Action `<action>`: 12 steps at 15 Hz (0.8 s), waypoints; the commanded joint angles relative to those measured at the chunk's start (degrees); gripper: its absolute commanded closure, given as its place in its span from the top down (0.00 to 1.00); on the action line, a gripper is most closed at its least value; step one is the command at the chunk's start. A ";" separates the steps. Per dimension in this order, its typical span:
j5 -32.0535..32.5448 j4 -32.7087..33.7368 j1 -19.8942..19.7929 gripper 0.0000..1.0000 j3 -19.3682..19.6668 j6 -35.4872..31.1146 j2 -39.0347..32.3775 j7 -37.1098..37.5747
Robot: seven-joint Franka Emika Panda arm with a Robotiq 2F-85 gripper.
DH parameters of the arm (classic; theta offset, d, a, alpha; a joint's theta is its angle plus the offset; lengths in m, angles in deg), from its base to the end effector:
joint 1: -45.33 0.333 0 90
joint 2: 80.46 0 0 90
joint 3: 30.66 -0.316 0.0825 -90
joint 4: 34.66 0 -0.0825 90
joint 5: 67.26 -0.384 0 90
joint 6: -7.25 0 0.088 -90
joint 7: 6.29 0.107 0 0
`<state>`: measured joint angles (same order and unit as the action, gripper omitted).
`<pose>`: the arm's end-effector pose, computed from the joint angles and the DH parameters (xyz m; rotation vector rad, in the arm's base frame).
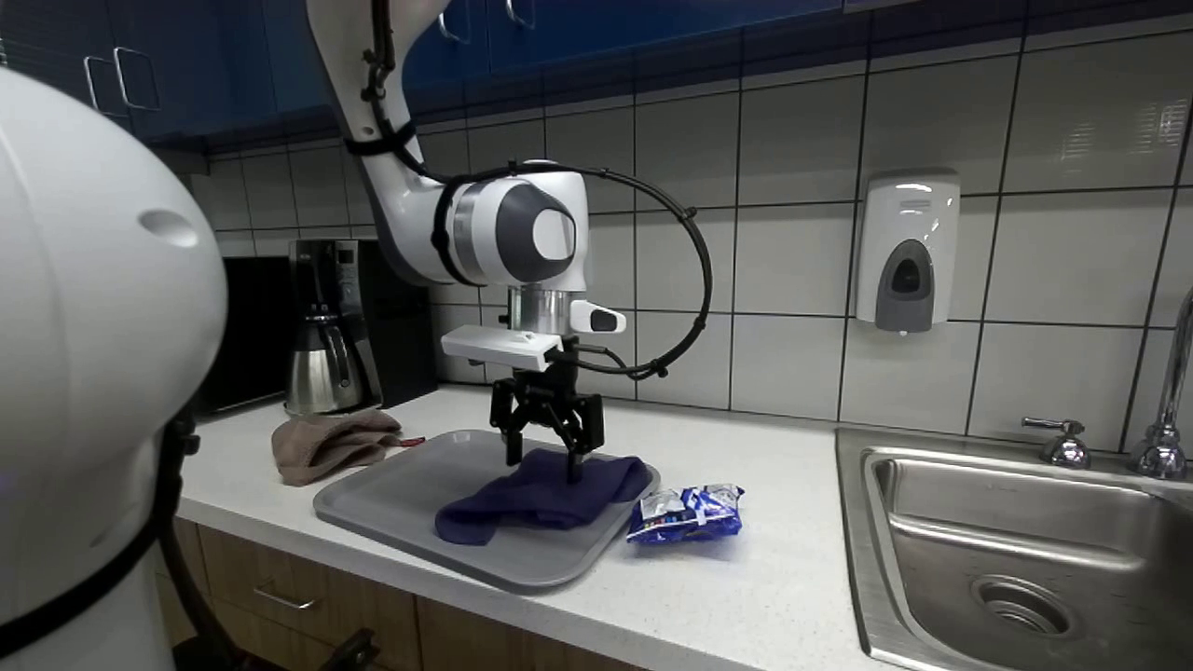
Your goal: Remove the towels from the tray
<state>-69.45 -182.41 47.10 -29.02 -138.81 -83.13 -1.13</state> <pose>0.4380 0.0004 0.2382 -3.1184 0.1878 0.1201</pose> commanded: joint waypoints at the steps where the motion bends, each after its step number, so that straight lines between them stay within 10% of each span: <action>1: 2.03 1.53 -1.05 1.00 0.22 -1.28 -2.50 3.56; 12: 1.12 7.57 0.06 1.00 0.31 -3.00 -10.66 5.73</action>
<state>-69.09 -177.36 46.91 -28.48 -141.41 -91.24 2.57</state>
